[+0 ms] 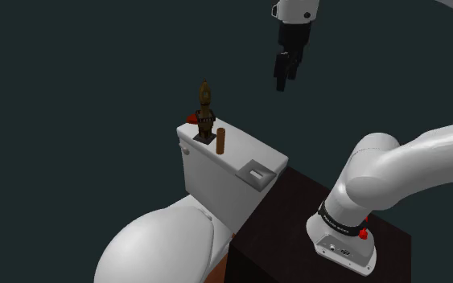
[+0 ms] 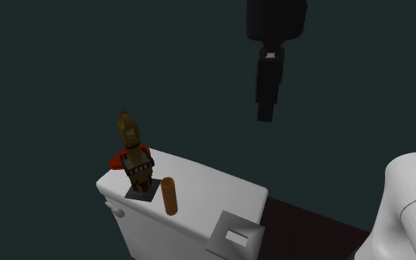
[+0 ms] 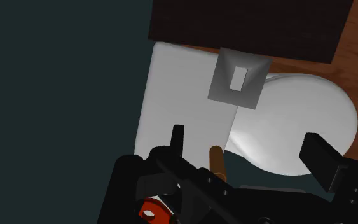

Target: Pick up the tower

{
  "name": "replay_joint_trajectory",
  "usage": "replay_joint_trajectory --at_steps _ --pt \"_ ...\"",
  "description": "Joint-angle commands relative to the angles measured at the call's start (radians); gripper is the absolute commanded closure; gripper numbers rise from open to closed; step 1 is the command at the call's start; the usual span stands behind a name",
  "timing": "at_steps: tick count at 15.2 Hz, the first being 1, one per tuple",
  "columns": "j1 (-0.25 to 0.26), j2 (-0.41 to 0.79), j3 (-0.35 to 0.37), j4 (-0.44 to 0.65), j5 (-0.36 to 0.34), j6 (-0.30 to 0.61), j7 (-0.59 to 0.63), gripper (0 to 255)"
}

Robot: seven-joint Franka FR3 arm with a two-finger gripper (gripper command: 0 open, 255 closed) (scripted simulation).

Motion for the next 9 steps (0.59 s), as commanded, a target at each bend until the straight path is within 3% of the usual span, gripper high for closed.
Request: replay_joint_trajectory --at_steps 1,9 --pt "0.000 0.000 0.000 0.000 0.000 0.000 0.000 0" --pt "-0.032 0.172 0.062 0.001 0.024 0.301 0.208 0"
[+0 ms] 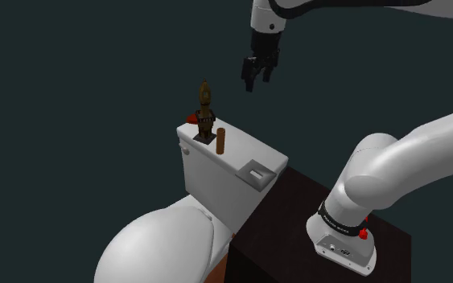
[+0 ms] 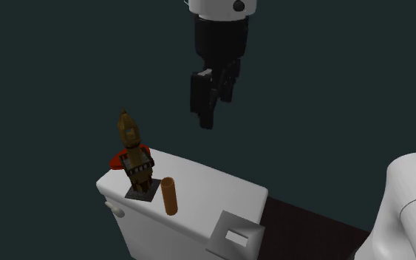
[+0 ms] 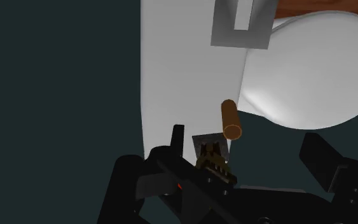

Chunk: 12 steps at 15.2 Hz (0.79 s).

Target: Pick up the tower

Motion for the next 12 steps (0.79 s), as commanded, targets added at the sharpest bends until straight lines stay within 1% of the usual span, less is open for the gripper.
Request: replay_joint_trajectory --at_steps 1,6,12 --pt "-0.008 0.051 0.019 0.004 0.002 0.082 0.059 0" --pt "-0.036 0.188 0.053 0.062 -0.017 0.240 0.187 0" --pt "-0.073 0.364 0.086 0.180 -0.072 0.388 0.349 0"
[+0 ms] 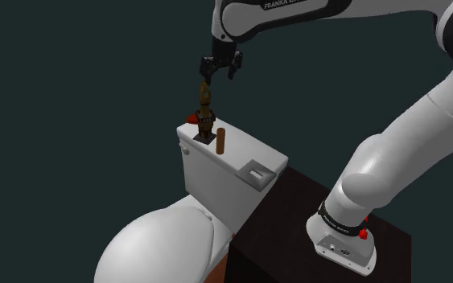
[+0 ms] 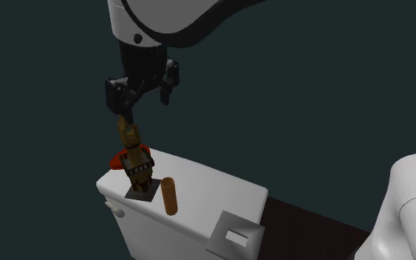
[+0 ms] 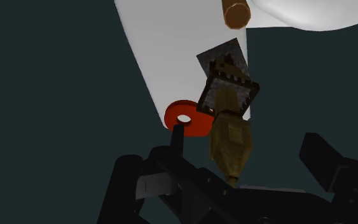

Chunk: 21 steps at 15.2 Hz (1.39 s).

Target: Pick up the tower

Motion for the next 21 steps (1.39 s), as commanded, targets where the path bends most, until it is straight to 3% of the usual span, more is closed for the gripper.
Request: replay_joint_trajectory --at_steps 1,6,15,16,21 --pt "-0.012 0.064 0.009 0.056 -0.024 0.039 0.056 0" --pt "-0.032 0.199 0.020 0.181 -0.089 0.109 0.181 0" --pt "-0.034 0.213 0.019 0.097 -0.107 0.206 0.207 0" --pt "-0.035 0.214 0.018 0.097 -0.107 0.206 0.206 255" --pt "-0.035 0.213 0.018 0.097 -0.107 0.206 0.206 255"
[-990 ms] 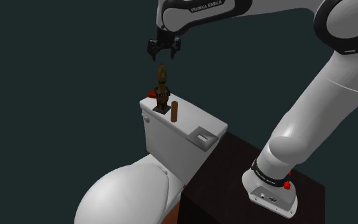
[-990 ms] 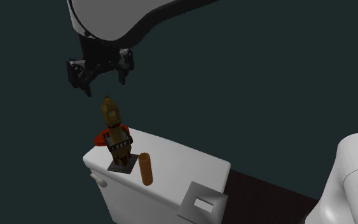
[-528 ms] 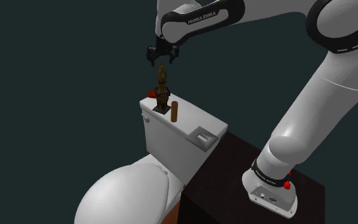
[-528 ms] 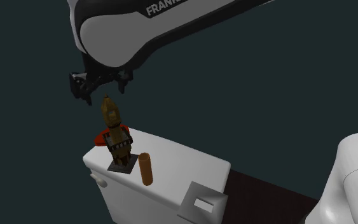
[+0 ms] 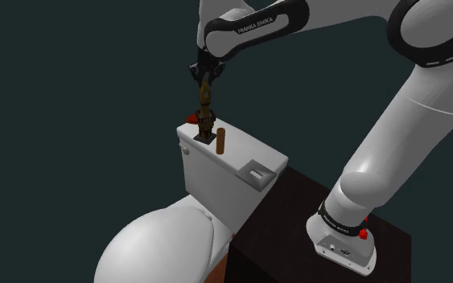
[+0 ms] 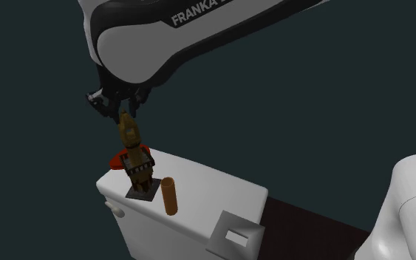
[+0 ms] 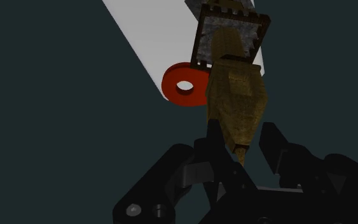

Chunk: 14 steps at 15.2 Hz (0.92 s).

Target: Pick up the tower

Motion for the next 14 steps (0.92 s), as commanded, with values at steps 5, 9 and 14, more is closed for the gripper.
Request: replay_joint_trajectory --at_steps 5,9,14 --pt "0.001 -0.001 0.001 0.010 0.002 -0.012 -0.002 255" --pt "0.002 -0.010 0.001 0.054 0.013 -0.063 -0.017 255" --pt "0.004 -0.016 0.002 0.114 0.023 -0.128 -0.033 255"
